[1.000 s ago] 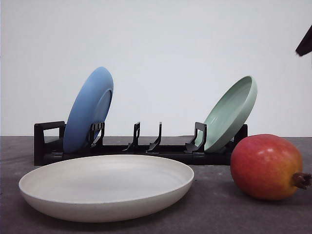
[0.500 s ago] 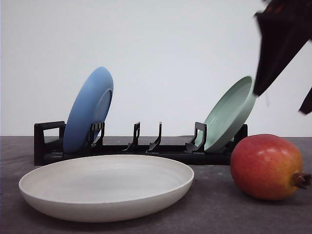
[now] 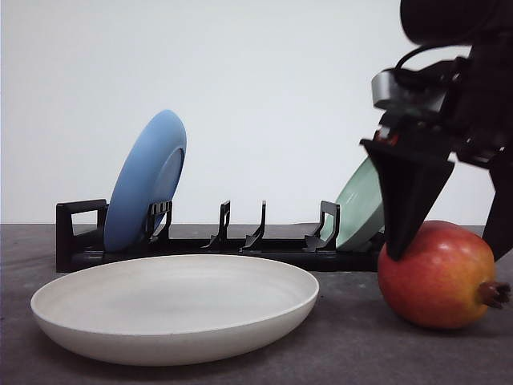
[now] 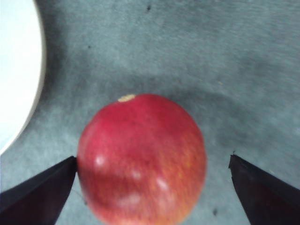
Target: Place pomegranate in white plate
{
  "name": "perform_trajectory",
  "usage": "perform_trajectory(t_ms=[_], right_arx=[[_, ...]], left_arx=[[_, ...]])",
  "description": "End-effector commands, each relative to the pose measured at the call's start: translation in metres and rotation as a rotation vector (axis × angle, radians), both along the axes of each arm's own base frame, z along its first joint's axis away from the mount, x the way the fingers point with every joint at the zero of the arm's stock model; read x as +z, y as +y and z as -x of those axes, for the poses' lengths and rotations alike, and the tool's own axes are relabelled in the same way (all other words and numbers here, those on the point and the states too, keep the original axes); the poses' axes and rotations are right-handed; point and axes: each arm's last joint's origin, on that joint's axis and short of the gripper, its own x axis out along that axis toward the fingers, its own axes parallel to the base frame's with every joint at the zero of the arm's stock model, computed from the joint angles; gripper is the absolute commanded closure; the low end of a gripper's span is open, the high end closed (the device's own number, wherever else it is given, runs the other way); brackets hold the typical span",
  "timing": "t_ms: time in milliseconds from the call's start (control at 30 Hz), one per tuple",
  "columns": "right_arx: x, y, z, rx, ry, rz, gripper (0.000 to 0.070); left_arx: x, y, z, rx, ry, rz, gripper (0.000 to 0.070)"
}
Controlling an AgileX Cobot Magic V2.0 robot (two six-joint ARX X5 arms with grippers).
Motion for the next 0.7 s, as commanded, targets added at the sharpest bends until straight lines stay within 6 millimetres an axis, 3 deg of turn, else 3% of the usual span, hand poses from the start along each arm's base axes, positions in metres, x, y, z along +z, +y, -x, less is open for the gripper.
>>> perform_trajectory(t_ms=[0, 167, 333, 533, 667], right_arx=[[-0.002, 0.004, -0.004, 0.016, 0.001, 0.010, 0.0038], [-0.011, 0.006, -0.007, 0.023, 0.038, 0.024, 0.0066], [-0.012, 0.007, -0.007, 0.031, 0.054, 0.011, 0.0236], [-0.010, 0.008, -0.007, 0.046, 0.070, -0.003, 0.0249], [0.001, 0.009, -0.006, 0.105, 0.092, 0.013, 0.0248]], left_arx=[[0.005, 0.000, -0.001, -0.008, -0.024, -0.009, 0.0347], [0.005, 0.000, -0.001, -0.009, -0.025, -0.010, 0.0347], [0.005, 0.000, -0.001, -0.010, -0.027, -0.011, 0.0347], [0.005, 0.000, -0.002, -0.008, -0.032, -0.012, 0.0347], [0.005, 0.000, -0.002, -0.005, -0.032, -0.014, 0.0347]])
